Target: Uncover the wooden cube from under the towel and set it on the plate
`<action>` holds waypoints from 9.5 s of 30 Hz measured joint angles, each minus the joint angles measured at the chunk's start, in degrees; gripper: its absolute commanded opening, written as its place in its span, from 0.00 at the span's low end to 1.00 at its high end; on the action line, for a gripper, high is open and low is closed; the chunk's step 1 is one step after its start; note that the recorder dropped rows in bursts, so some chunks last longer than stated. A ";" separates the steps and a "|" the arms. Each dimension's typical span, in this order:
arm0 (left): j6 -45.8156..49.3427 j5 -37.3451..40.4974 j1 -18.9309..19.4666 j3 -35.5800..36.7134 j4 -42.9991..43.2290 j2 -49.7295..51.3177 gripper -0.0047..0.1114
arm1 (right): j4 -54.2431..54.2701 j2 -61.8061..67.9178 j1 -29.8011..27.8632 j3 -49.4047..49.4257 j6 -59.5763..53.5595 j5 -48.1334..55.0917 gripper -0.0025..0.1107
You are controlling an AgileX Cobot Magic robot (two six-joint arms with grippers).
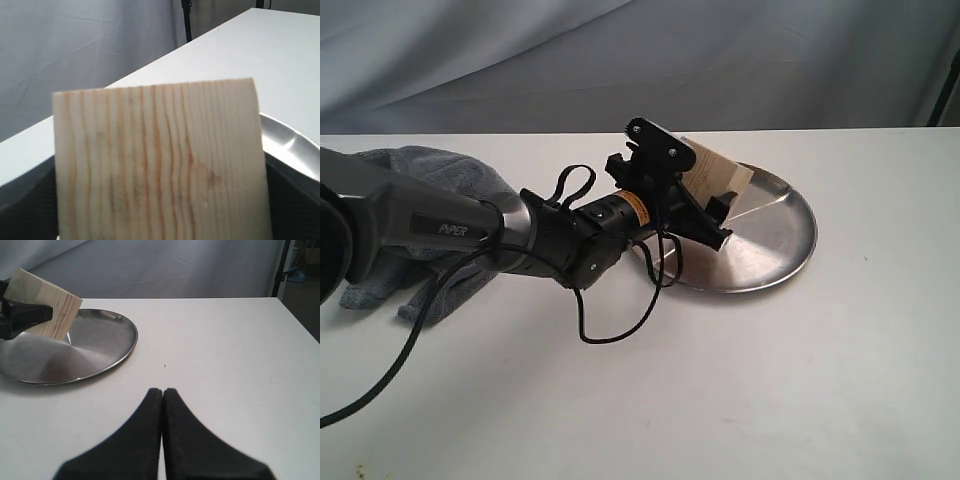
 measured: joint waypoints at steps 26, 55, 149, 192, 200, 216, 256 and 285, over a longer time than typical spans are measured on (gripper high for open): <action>-1.61 33.74 1.43 -16.18 0.00 0.51 0.04 | 0.00 0.00 0.00 0.00 0.00 0.00 0.02; -0.42 49.37 1.07 -27.29 -7.29 4.83 0.69 | 0.00 0.00 0.00 0.00 0.00 0.00 0.02; -3.94 6.12 0.54 49.58 -3.87 -64.67 0.04 | 0.00 0.00 0.00 0.00 0.00 0.00 0.02; -4.33 37.17 21.57 67.06 -3.87 -98.85 0.04 | 0.00 0.00 0.00 0.00 0.00 0.00 0.02; -4.33 34.97 29.98 75.55 -3.87 -116.12 0.04 | 0.00 0.00 0.00 0.00 0.00 0.00 0.02; -4.43 42.95 44.26 75.80 -3.87 -130.60 0.04 | 0.00 0.00 0.00 0.00 0.00 0.00 0.02; -5.48 48.63 46.29 75.80 -4.52 -130.62 0.04 | 0.00 0.00 0.00 0.00 0.00 0.00 0.02; -4.74 49.06 39.50 75.80 -3.87 -130.60 0.04 | 0.00 0.00 0.00 0.00 0.00 0.00 0.02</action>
